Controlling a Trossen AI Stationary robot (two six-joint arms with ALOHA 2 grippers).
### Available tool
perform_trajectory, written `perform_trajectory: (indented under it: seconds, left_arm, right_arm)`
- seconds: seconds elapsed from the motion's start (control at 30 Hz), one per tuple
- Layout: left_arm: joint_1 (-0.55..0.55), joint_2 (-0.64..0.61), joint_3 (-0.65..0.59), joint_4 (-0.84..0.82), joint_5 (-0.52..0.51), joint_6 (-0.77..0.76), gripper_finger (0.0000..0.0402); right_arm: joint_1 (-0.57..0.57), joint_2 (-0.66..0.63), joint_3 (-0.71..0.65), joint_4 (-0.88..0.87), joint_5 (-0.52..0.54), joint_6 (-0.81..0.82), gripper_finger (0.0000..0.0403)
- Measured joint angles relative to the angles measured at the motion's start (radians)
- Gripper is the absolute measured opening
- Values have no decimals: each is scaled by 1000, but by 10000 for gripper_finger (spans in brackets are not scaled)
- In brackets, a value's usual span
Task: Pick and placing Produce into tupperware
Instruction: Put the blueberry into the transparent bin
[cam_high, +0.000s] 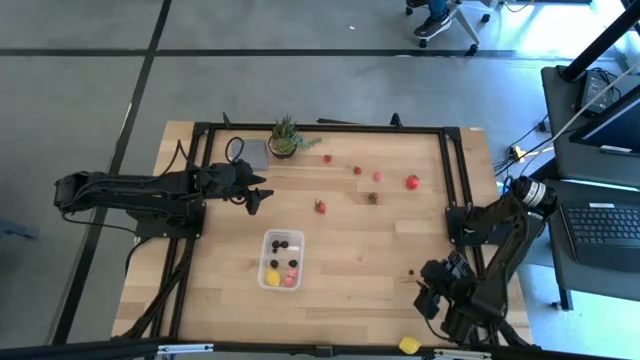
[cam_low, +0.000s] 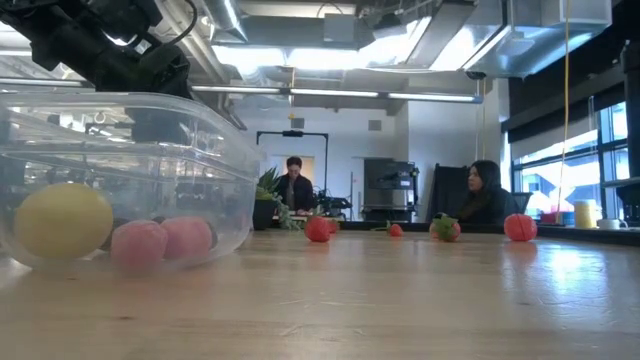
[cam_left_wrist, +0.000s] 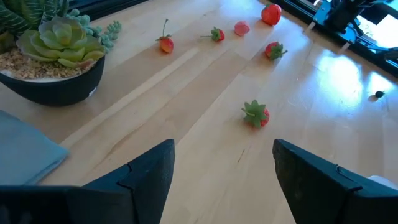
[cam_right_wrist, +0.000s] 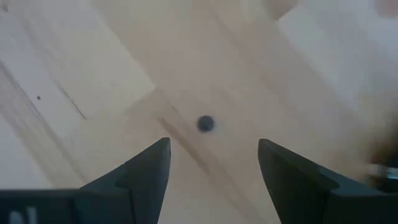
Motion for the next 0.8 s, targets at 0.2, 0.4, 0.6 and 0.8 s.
perform_trajectory:
  seconds: [0.2, 0.4, 0.6, 0.8]
  left_arm:
    - [0, 0, 0, 0, 0, 0, 261]
    - [0, 0, 0, 0, 0, 0, 261]
    - [0, 0, 0, 0, 0, 0, 261]
    - [0, 0, 0, 0, 0, 1, 261]
  right_arm:
    - [5, 0, -178, 305, 90, 2, 243]
    - [12, 0, -269, 401, 92, 10, 243]
    - [30, 0, -325, 433, 91, 54, 243]
    - [38, -3, -373, 502, 109, 53, 243]
